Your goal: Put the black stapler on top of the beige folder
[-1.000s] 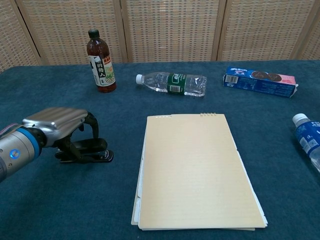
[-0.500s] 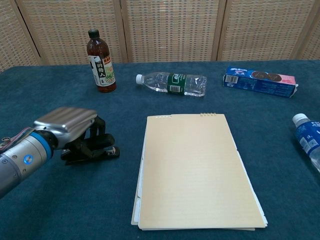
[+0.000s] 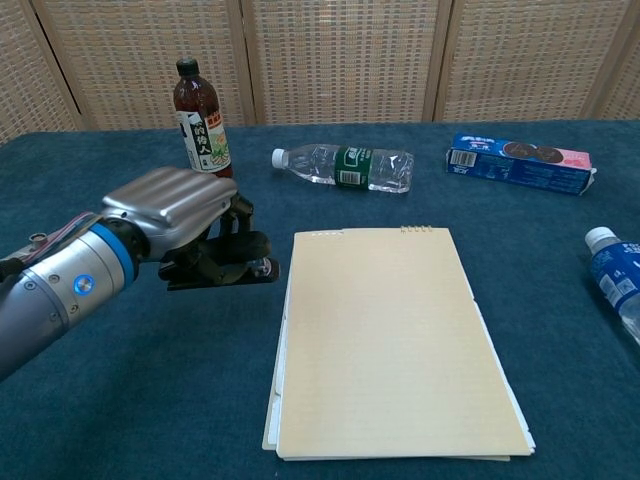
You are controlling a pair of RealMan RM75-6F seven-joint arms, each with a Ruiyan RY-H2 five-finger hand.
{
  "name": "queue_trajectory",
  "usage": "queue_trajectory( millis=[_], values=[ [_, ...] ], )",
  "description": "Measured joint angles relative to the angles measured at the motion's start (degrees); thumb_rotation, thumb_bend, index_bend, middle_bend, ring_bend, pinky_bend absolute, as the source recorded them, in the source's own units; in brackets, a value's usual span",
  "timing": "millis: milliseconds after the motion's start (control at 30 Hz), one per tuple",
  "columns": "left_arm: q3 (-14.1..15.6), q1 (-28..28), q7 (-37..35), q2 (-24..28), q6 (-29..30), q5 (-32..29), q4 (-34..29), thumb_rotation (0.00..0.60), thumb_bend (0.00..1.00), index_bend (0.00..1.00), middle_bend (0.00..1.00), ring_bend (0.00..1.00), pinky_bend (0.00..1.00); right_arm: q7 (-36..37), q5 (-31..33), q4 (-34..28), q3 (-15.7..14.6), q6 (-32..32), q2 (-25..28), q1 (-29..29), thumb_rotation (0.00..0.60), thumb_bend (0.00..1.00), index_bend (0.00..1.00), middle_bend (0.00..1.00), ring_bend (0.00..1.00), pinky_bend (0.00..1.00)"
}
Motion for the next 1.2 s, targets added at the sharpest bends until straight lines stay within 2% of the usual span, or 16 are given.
queue_trajectory(
  millis=[300, 700, 833, 967, 1100, 1200],
  values=[
    [-1.46, -3.55, 2.12, -4.36, -1.53, 0.3, 0.08, 0.6, 0.7, 0.82, 0.55, 0.56, 0.54, 1.44, 0.61, 0.12, 0.14, -0.58, 0.39, 0.11, 0.6, 0.12, 0.08, 0.0, 0.0, 0.0],
    [-2.87, -8.43, 6.24, -15.07, -2.48, -0.87, 6.94, 0.6, 0.69, 0.78, 0.53, 0.56, 0.53, 6.25, 1.03, 0.24, 0.61, -0.17, 2.02, -0.15, 0.6, 0.12, 0.08, 0.0, 0.0, 0.0],
    [-2.91, -9.45, 7.91, -17.11, -3.29, -2.52, 8.37, 0.6, 0.61, 0.68, 0.43, 0.47, 0.46, 7.89, 1.65, 0.47, 0.92, -0.13, 2.68, -0.32, 0.6, 0.12, 0.08, 0.0, 0.0, 0.0],
    [-2.72, -9.94, 8.58, -18.35, -3.51, -3.38, 9.07, 0.6, 0.52, 0.63, 0.37, 0.42, 0.42, 8.18, 1.71, 0.53, 1.04, 0.03, 2.82, -0.43, 0.6, 0.12, 0.08, 0.0, 0.0, 0.0],
    [-2.56, -10.15, 8.48, -19.26, -3.63, -3.6, 10.18, 0.6, 0.52, 0.61, 0.35, 0.4, 0.4, 8.01, 1.58, 0.55, 0.99, 0.01, 2.77, -0.44, 0.6, 0.12, 0.08, 0.0, 0.0, 0.0],
    [-2.59, -10.15, 8.09, -19.79, -3.55, -3.76, 10.41, 0.6, 0.46, 0.46, 0.18, 0.24, 0.26, 7.97, 1.53, 0.54, 0.99, 0.01, 2.74, -0.44, 0.6, 0.12, 0.08, 0.0, 0.0, 0.0]
  ],
)
